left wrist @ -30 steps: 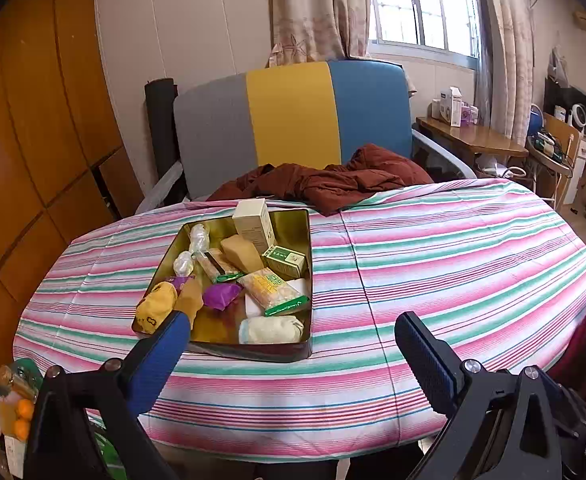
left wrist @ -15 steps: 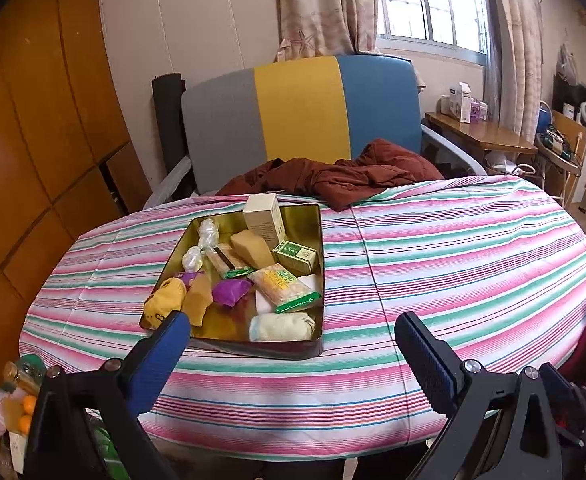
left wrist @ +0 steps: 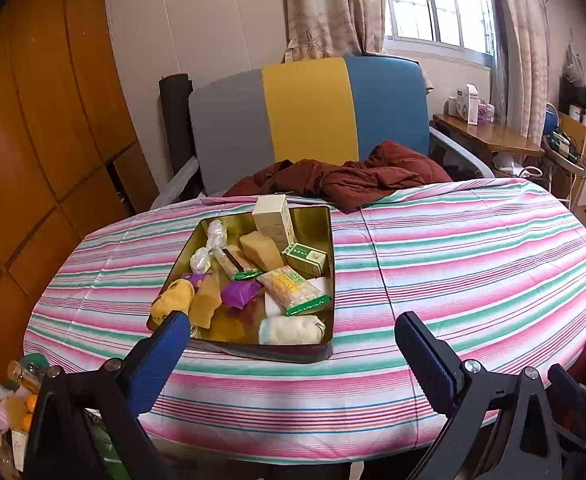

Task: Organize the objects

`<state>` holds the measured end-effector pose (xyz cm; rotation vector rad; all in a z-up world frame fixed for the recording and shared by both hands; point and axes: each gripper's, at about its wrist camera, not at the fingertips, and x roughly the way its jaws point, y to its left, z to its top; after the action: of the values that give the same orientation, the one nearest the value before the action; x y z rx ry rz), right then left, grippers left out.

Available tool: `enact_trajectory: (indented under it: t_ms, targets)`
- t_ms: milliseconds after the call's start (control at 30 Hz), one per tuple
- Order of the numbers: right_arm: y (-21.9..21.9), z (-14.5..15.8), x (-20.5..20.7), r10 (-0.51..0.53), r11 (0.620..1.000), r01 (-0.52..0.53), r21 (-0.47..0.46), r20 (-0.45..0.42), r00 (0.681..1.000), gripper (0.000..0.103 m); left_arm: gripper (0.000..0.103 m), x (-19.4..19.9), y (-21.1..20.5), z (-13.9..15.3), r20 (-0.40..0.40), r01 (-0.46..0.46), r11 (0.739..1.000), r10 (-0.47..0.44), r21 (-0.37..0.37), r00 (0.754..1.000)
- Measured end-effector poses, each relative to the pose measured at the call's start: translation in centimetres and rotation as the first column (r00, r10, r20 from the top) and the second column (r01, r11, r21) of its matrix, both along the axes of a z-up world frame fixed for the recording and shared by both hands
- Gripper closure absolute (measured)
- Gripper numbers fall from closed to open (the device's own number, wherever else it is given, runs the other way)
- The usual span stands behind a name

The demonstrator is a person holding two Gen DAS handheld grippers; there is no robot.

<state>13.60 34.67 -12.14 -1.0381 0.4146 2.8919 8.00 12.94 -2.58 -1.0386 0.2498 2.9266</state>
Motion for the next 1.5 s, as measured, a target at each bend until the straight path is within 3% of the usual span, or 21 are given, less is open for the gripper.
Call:
enact_trajectory:
  t_ms: [167, 233, 300, 433, 733, 800, 1033, 1500]
  targets:
    - [-1.2, 1.4, -0.4, 0.026, 1.0, -0.025, 0.015, -0.02, 0.999, 0.034, 0.0, -0.3, -0.4, -0.2, 0.01, -0.006, 1.0, 0.006, -0.002, 1.0]
    - [-1.5, 2.4, -1.0, 0.026, 0.999, -0.026, -0.022, -0.035, 0.999, 0.034, 0.0, -0.4, -0.8, -0.1, 0.009, -0.01, 1.0, 0.01, 0.004, 1.0]
    - [-1.7, 3.8, -1.9, 0.028, 0.997, -0.034, -0.072, -0.071, 0.997, 0.034, 0.0, -0.5, -1.2, 0.0, 0.004, -0.017, 1.0, 0.017, 0.008, 1.0]
    - [-3.6, 7.6, -4.2, 0.031, 0.998, -0.04, -0.051, -0.174, 0.984, 0.034, 0.0, -0.8, -2.1, 0.2, -0.009, -0.036, 0.999, 0.036, 0.0, 0.999]
    - [-12.3, 10.8, -7.7, 0.169, 0.978, -0.133, 0.159, -0.242, 0.955, 0.033, 0.0, -2.0, -5.8, 1.0, -0.031, -0.127, 0.992, 0.128, 0.024, 0.991]
    - [-13.5, 10.9, -7.9, 0.177, 0.971, -0.127, 0.201, -0.254, 0.951, 0.033, 0.0, -2.3, -6.7, 1.1, -0.036, -0.155, 0.987, 0.157, 0.031, 0.987]
    - [-14.4, 9.8, -9.1, 0.194, 0.972, -0.157, 0.177, -0.212, 0.958, 0.033, 0.0, -3.6, -9.4, 0.8, -0.039, -0.238, 0.971, 0.239, 0.033, 0.97]
    - [-13.6, 9.1, -9.3, 0.156, 0.972, -0.118, 0.203, -0.18, 0.971, 0.033, 0.0, -4.3, -9.5, 0.6, -0.047, -0.272, 0.962, 0.273, 0.032, 0.961]
